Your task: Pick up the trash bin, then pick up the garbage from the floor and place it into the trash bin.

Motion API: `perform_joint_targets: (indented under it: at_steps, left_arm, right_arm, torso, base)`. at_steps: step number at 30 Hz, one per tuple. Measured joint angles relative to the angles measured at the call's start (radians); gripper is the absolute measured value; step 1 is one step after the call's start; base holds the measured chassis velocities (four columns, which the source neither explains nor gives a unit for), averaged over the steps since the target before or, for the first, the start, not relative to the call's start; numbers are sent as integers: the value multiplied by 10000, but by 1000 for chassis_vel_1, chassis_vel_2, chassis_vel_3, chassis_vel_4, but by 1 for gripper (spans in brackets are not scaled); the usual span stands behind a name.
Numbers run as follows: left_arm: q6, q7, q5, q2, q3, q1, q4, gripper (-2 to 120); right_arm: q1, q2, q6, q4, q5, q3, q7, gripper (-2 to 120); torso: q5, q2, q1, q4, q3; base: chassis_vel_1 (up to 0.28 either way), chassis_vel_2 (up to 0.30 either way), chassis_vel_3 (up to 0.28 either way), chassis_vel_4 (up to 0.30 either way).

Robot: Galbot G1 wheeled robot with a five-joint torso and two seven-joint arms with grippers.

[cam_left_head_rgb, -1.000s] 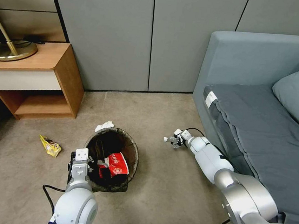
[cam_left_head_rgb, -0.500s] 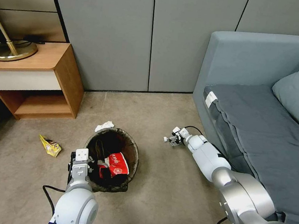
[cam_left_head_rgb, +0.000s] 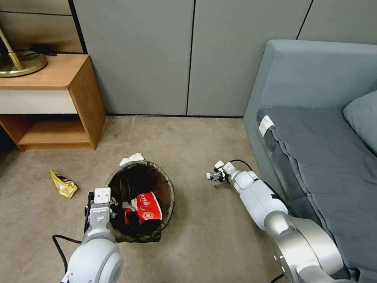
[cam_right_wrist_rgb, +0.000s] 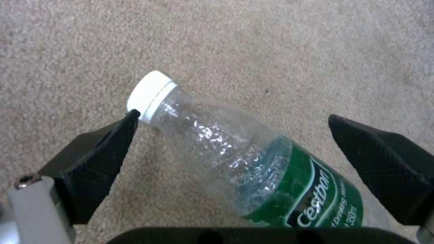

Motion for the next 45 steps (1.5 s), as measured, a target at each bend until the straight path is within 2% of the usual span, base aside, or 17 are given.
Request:
perform_joint_targets:
  at_steps: [34, 36, 39, 40, 43, 45]
  left_arm:
    - [-33, -8, 61, -61, -16, 38, -1, 0]
    - [-35, -8, 63, -62, -17, 38, -1, 0]
    - [-37, -8, 68, -64, -20, 43, -4, 0]
    - [-37, -8, 68, -64, -20, 43, -4, 0]
    - [-41, -8, 80, -85, -20, 43, -5, 0]
    - [-43, -8, 86, -91, -19, 43, -4, 0]
  right_arm:
    - [-78, 46, -384, -49, -239, 71, 213, 100]
    - [-78, 46, -392, -52, -249, 71, 213, 96]
    - [-78, 46, -395, -71, -288, 72, 207, 83]
    - [-78, 46, -395, -71, -288, 72, 207, 83]
    - [-91, 64, -395, -77, -294, 72, 196, 69]
    - [-101, 70, -394, -79, -294, 72, 197, 66]
  torso:
    - [0, 0, 0, 0, 0]
    - [1, 0, 0, 0, 0]
    - [1, 0, 0, -1, 0]
    - [1, 0, 0, -1, 0]
    - [0, 0, 0, 0, 0]
    - [0, 0, 0, -1, 0]
  base:
    - [0, 0, 0, 0]
    - [0, 0, 0, 0]
    - [0, 0, 0, 0]
    - [0, 0, 0, 0]
    - [0, 0, 0, 0]
    - [0, 0, 0, 0]
